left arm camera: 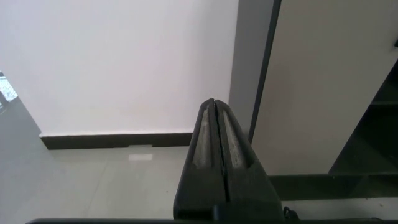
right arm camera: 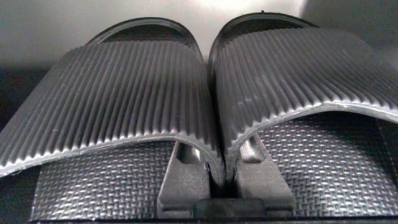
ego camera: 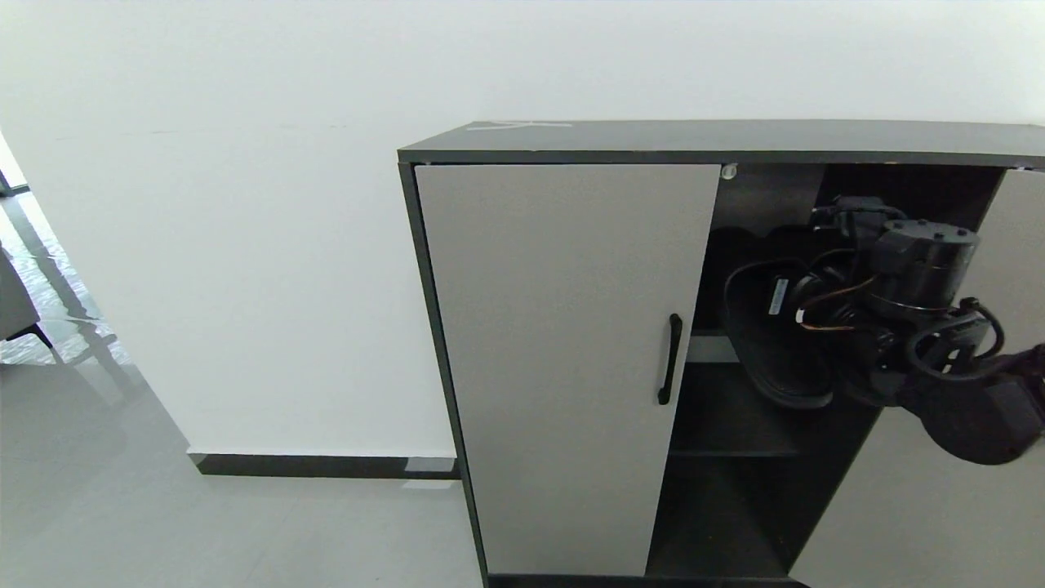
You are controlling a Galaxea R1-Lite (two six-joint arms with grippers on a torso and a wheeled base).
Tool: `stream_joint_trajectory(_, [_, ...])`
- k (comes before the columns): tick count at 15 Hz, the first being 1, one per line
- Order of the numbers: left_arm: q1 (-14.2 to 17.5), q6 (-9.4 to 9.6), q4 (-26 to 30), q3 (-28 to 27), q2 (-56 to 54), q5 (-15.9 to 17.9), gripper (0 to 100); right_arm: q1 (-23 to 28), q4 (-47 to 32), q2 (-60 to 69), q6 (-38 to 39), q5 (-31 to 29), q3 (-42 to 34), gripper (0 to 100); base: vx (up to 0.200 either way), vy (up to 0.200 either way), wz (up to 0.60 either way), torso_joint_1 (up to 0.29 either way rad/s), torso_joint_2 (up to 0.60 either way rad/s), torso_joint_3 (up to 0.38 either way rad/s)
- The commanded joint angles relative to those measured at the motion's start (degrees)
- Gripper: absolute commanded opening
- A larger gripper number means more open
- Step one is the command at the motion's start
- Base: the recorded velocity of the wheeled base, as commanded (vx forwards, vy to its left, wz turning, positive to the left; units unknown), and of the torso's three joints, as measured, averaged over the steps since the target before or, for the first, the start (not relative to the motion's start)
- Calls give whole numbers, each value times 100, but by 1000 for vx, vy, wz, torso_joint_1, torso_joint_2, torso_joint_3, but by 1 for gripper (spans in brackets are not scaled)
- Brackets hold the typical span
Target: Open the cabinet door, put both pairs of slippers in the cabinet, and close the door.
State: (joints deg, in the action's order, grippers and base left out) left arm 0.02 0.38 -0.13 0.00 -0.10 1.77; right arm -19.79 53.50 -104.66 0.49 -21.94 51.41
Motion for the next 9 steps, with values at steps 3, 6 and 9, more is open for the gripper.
stream_joint_trajectory(3, [6, -3, -4, 0, 10, -1, 0, 63, -314, -679, -5, 15, 941, 0, 0, 0, 0, 0, 0, 0])
stream_joint_trajectory(6, [6, -3, -4, 0, 10, -1, 0, 230, -1061, -890, 4, 32, 1636, 0, 0, 0, 0, 0, 0, 0])
stream_joint_trajectory(9, [6, -3, -4, 0, 10, -1, 0, 309, -1220, -1321, 13, 50, 2242, 0, 0, 0, 0, 0, 0, 0])
